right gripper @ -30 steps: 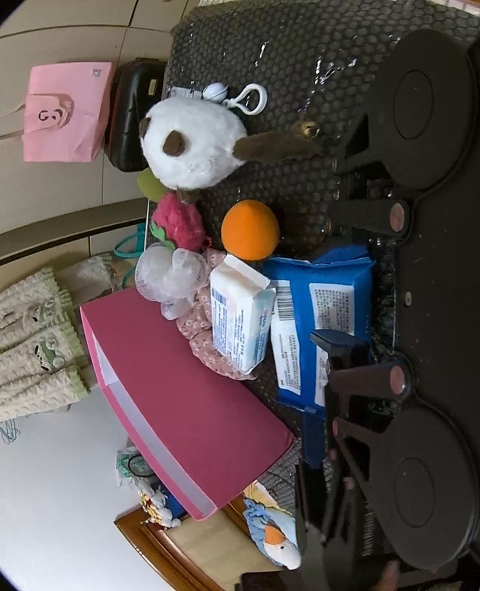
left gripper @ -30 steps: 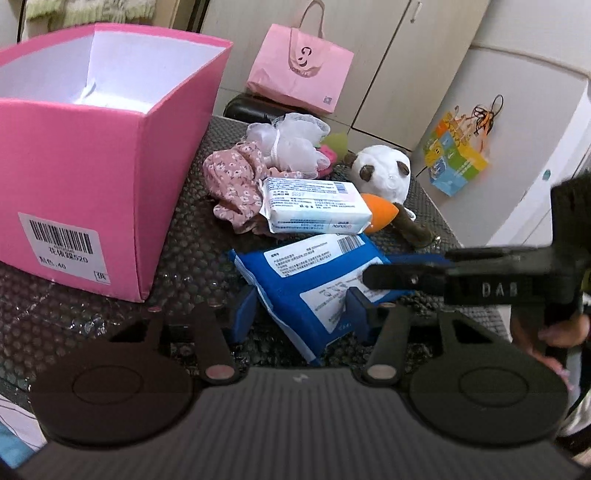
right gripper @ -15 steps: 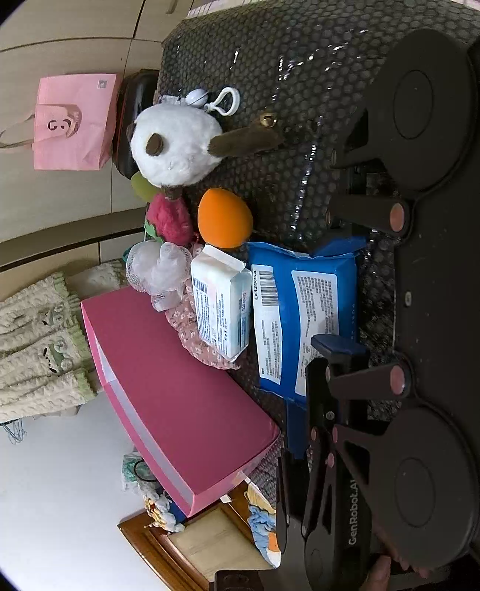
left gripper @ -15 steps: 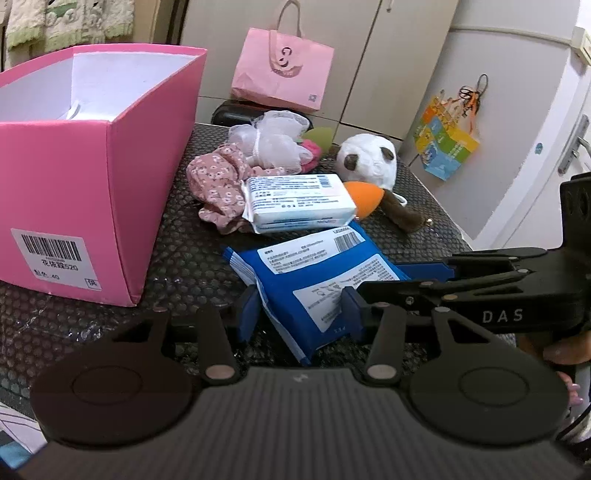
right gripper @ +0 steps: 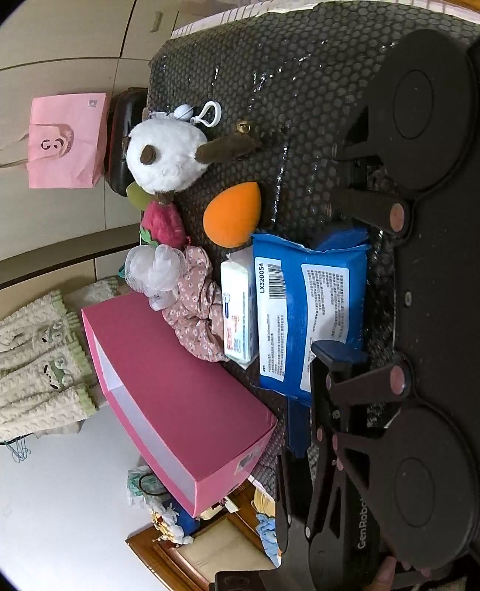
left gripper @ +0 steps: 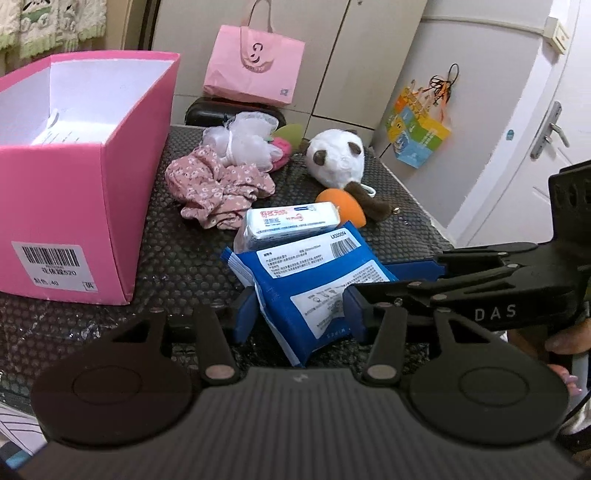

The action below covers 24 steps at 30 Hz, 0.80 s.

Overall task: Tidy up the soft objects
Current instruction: 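Close the left tool fingers on the blue wet-wipe pack and lift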

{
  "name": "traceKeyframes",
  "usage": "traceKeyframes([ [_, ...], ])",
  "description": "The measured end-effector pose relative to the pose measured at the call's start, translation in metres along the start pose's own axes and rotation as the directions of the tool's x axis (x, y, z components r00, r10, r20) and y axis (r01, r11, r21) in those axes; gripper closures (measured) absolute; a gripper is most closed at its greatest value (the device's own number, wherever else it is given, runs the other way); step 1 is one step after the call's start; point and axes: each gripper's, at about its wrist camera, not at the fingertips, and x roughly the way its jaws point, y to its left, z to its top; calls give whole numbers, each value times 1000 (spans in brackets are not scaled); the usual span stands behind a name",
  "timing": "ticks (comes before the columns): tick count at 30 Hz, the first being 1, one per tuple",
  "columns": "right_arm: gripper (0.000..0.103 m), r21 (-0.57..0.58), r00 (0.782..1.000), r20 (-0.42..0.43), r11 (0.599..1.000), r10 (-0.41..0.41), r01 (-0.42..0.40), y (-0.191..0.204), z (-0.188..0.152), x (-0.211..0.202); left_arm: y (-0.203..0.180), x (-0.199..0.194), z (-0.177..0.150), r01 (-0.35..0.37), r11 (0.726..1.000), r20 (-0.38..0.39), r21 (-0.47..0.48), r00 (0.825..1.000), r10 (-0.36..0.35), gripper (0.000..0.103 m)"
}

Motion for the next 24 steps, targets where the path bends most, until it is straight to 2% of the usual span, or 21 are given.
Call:
traceKeyframes([
  [7,43,-20,1000,6,999,-27,27,11,-2,-11,0,-9,-2,30,1000,5,0,1000,-30,54],
  [10,43,-26,999,-1,999,-39,39,9,-6,-9,3,-1,-4,35,999,-26,-13,999,-35,56],
  [12,47,-30,999,-8,999,-45,44,7,-8,-5,6,7,-6,24,999,-61,-22,998,-26,55],
  [14,57,-43,998,-6,997,-63,62,4,-11,-3,7,8,-7,22,1000,-65,-16,998,-23,56],
  [16,59,-42,999,3,998,-53,53,0,-14,-4,6,8,-7,14,1000,-78,-10,997,-15,55],
  [22,52,-86,998,16,994,-68,70,1,-21,-4,-2,11,-8,-6,999,-90,49,996,10,53],
  [24,50,-83,998,21,995,-61,63,1,-21,-3,-3,11,-8,-11,999,-80,33,997,14,52],
])
